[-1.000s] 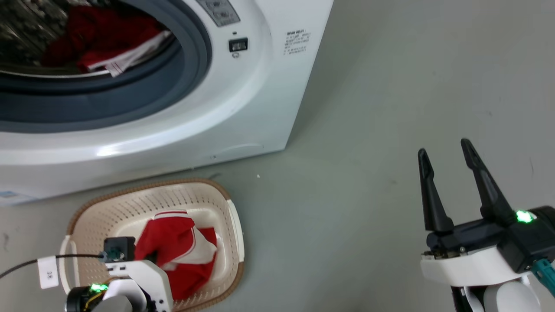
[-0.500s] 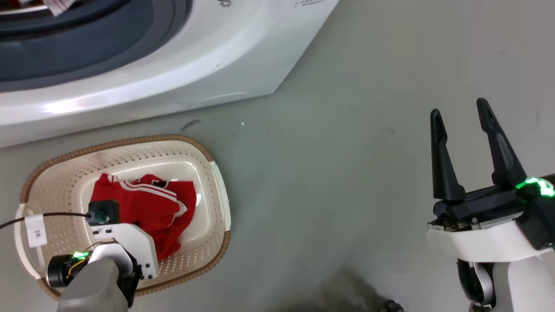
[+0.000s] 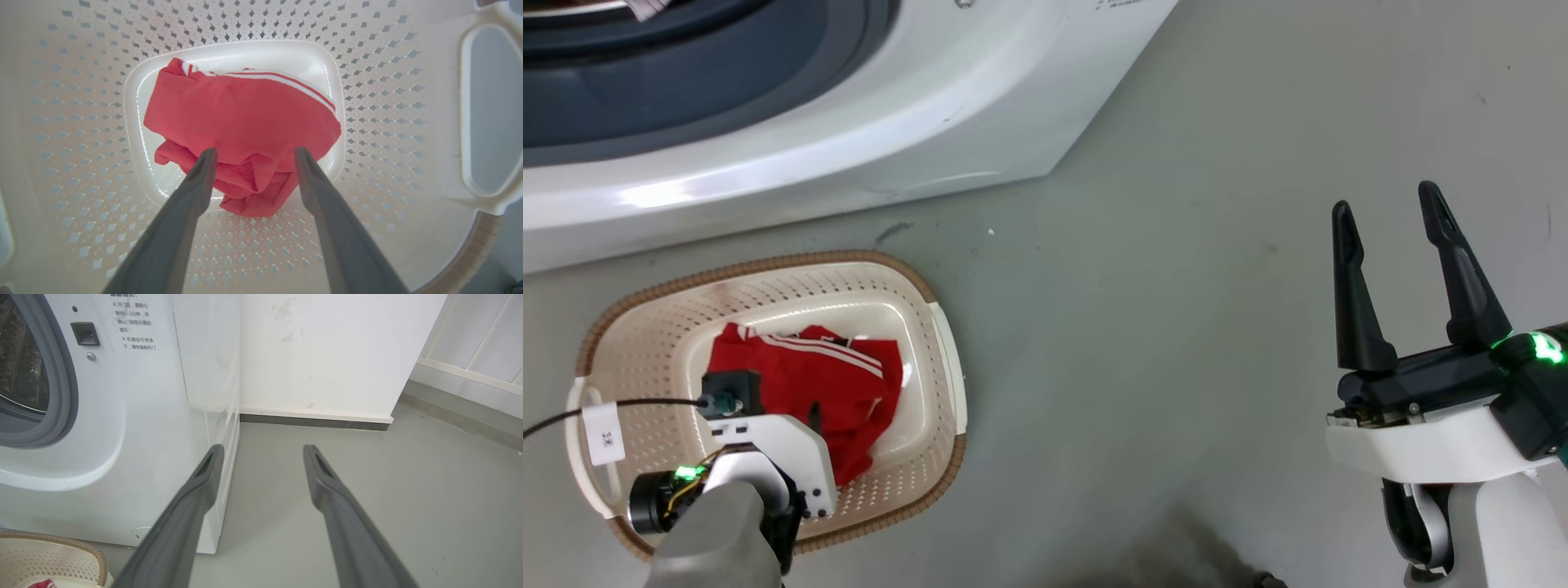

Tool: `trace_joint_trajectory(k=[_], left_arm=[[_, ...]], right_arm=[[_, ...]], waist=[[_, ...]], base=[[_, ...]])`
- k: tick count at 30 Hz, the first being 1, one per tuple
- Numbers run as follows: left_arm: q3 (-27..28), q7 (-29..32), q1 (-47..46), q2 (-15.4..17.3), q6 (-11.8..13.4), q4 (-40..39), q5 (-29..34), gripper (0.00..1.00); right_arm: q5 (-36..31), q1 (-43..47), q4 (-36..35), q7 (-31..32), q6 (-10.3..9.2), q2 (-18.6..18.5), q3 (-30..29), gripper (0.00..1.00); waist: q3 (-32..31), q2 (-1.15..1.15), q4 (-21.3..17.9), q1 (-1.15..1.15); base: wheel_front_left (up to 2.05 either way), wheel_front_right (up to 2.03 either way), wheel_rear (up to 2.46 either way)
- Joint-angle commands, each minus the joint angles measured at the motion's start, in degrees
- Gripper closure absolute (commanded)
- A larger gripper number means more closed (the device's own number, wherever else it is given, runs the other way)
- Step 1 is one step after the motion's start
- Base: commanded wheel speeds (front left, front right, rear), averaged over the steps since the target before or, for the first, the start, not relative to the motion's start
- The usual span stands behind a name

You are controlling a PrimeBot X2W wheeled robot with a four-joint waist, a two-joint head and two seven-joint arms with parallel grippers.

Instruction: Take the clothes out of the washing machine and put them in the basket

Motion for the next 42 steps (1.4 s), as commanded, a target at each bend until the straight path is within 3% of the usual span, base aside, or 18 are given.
trace_joint_trajectory(k=[1, 10, 19, 30, 42], left_arm=[[-0.02, -0.68, 1.02, -0.45, -0.05, 0.14, -0.17, 0.0], [0.31, -4.32, 5.91, -1.21, 0.46, -1.37, 0.49, 0.0], [6.65, -4.36, 16.36, 0.02, 4.17, -17.59, 6.0, 0.0], [16.57, -4.37, 26.18, -1.39, 6.8, -35.51, 16.07, 0.0], [27.06, -4.38, 31.97, -4.55, 6.47, -54.9, 25.75, 0.0]], right_arm=[[-0.36, 0.52, 0.32, -0.12, -0.04, -0.01, -0.24, 0.0], [-1.57, 3.83, 2.35, -0.12, -0.04, -0.02, 0.03, 0.0], [-3.34, 8.79, 3.95, -0.12, -0.04, -0.02, -0.26, 0.0], [-3.63, 13.25, 4.98, -0.12, -0.04, -0.02, -0.1, 0.0], [-3.32, 15.1, 4.96, -0.12, -0.04, -0.01, -0.14, 0.0]], waist=[[-1.76, 0.0, 0.61, -0.01], [-10.81, 0.0, 2.83, -0.01], [-19.72, 0.0, 5.8, -0.01], [-27.01, 0.0, 7.36, -0.01], [-29.89, 0.0, 7.43, -0.01]], base=[[0.0, 0.0, 0.0], [0.0, 0.0, 0.0], [0.0, 0.0, 0.0], [0.0, 0.0, 0.0], [0.0, 0.0, 0.0]])
